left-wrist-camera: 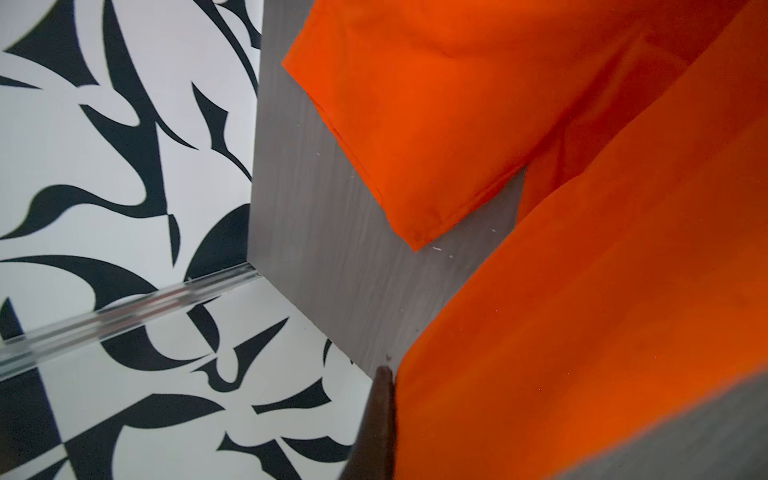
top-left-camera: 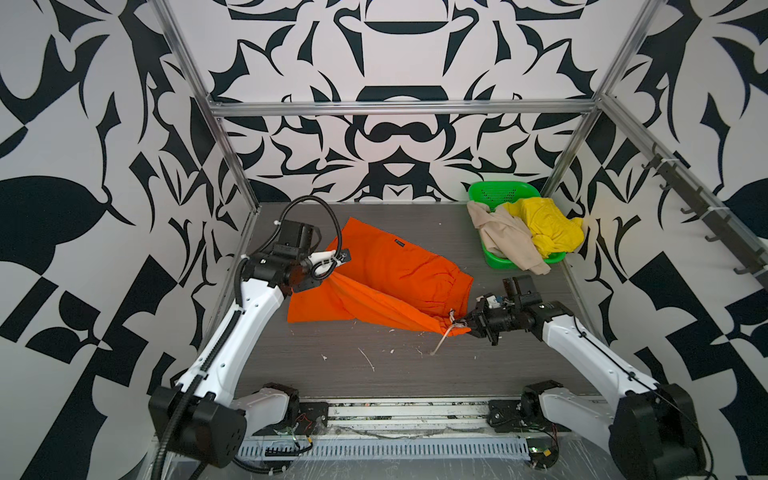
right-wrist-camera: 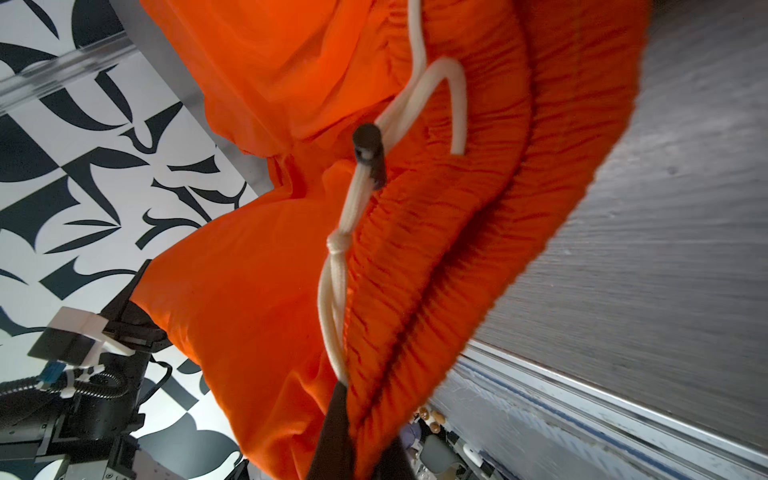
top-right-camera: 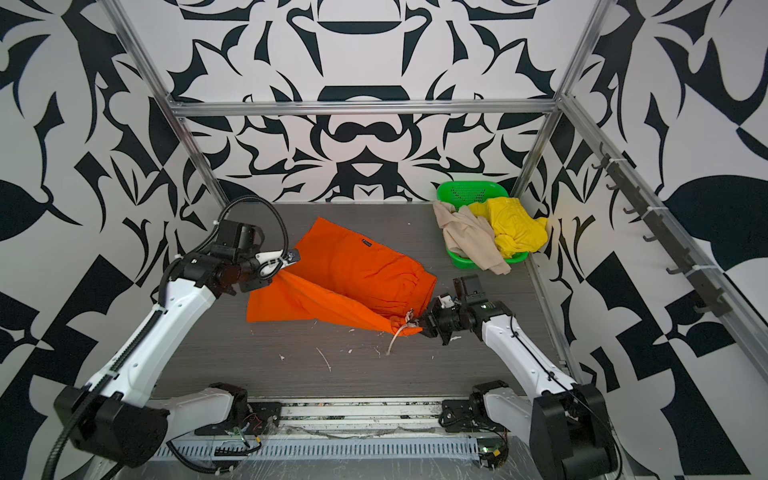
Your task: Fold and stack the shorts
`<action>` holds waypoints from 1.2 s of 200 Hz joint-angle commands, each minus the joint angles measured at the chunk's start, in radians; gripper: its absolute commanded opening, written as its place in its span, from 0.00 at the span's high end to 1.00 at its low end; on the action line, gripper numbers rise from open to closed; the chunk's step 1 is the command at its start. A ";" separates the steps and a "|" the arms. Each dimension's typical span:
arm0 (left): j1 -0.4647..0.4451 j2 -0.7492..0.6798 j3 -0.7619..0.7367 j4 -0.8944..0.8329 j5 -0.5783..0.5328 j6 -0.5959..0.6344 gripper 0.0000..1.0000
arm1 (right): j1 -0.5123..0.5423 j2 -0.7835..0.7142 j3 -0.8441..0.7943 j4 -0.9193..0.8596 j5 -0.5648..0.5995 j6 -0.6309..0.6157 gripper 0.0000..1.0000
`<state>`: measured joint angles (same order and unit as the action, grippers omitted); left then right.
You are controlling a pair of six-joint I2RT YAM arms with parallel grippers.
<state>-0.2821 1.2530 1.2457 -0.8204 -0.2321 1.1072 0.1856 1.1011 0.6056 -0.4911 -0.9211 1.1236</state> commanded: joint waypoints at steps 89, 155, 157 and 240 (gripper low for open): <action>-0.022 0.130 0.230 0.090 0.018 0.063 1.00 | -0.065 0.070 0.126 -0.009 -0.072 -0.061 1.00; -0.071 0.029 0.183 0.137 -0.032 0.091 1.00 | -0.070 0.025 0.159 -0.047 -0.060 -0.062 1.00; -0.072 0.029 0.182 0.137 -0.034 0.092 0.99 | -0.070 0.025 0.160 -0.047 -0.061 -0.063 1.00; -0.069 0.115 0.220 0.105 -0.135 0.082 1.00 | -0.076 0.053 0.177 -0.056 -0.070 -0.080 1.00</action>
<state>-0.3576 1.3499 1.4399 -0.6933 -0.3180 1.1862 0.1162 1.1477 0.7380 -0.5339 -0.9764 1.0698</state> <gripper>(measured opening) 0.058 0.061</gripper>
